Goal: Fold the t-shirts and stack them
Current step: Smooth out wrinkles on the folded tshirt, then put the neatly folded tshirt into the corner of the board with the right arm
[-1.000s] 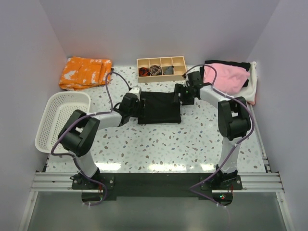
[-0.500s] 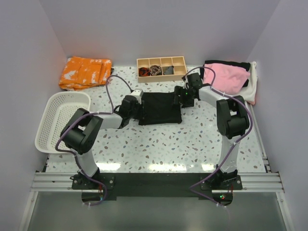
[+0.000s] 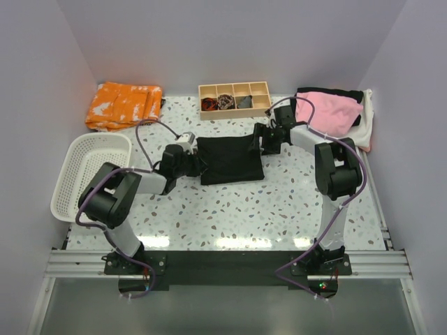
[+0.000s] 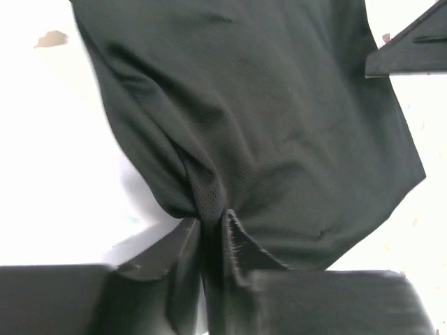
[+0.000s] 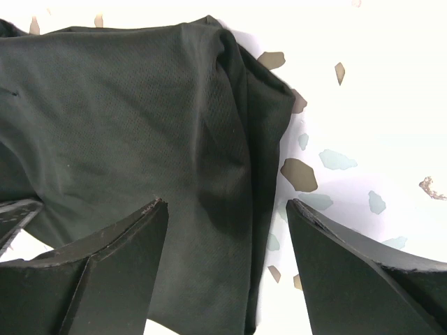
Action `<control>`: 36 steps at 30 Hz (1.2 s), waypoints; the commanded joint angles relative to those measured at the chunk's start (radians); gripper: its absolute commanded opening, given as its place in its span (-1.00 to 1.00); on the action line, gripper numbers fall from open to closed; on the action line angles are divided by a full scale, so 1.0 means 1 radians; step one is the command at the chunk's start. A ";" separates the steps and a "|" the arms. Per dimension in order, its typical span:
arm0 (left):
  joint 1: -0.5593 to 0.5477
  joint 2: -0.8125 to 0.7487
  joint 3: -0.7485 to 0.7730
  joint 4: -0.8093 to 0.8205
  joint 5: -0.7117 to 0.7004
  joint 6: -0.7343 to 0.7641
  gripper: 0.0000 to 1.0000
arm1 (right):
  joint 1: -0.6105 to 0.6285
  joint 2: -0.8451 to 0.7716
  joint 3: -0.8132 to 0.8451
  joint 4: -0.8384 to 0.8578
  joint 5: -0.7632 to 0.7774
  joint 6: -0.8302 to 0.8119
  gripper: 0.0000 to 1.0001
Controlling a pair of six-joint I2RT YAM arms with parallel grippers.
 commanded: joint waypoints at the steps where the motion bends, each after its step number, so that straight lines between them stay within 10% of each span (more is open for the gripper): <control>1: 0.035 -0.085 -0.011 0.026 -0.027 0.002 -0.41 | -0.008 0.005 -0.037 0.019 0.022 0.008 0.48; 2: 0.037 -0.105 -0.008 -0.037 -0.055 0.007 -0.02 | -0.010 -0.006 -0.037 0.019 0.028 0.008 0.48; 6: 0.047 -0.144 0.012 -0.146 -0.166 0.047 0.42 | -0.020 -0.015 -0.035 0.023 0.039 0.008 0.49; 23: 0.051 0.050 0.160 -0.053 -0.097 0.039 0.44 | -0.013 0.072 0.002 0.011 -0.159 0.000 0.50; 30: 0.051 0.119 0.133 0.034 -0.028 -0.043 0.31 | 0.062 0.105 0.014 -0.044 -0.161 -0.011 0.50; 36: 0.051 0.163 0.104 0.128 0.046 -0.116 -0.69 | 0.073 0.140 0.014 -0.026 -0.173 0.017 0.42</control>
